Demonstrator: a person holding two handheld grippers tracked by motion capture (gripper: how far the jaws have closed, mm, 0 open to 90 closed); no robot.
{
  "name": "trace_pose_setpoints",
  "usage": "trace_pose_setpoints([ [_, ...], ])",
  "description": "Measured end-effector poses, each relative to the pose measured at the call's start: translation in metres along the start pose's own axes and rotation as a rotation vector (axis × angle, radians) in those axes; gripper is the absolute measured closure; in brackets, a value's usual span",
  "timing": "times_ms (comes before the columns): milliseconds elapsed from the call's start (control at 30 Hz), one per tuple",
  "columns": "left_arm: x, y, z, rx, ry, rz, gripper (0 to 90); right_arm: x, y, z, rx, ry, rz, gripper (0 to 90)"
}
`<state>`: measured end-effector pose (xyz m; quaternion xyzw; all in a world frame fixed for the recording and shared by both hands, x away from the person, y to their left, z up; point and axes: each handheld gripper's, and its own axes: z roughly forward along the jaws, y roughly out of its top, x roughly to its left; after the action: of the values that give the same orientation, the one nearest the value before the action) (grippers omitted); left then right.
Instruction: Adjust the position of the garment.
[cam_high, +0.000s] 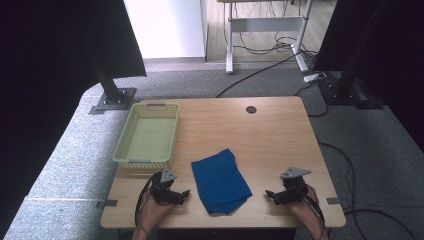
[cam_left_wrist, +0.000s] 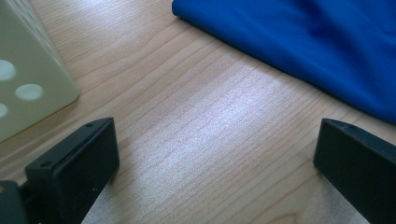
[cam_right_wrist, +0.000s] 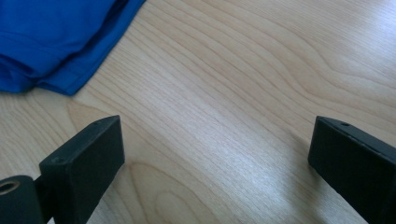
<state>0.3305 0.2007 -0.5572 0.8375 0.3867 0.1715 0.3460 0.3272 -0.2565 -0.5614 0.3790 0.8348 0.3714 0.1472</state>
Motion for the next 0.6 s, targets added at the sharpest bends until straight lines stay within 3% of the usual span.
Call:
trace_pose_setpoints([
  [600, 0.000, 0.001, 0.001, 0.000, 0.009, -0.009, 0.0, 0.016, 0.015, 0.007, -0.022, 0.053, -0.034, 4.3],
])
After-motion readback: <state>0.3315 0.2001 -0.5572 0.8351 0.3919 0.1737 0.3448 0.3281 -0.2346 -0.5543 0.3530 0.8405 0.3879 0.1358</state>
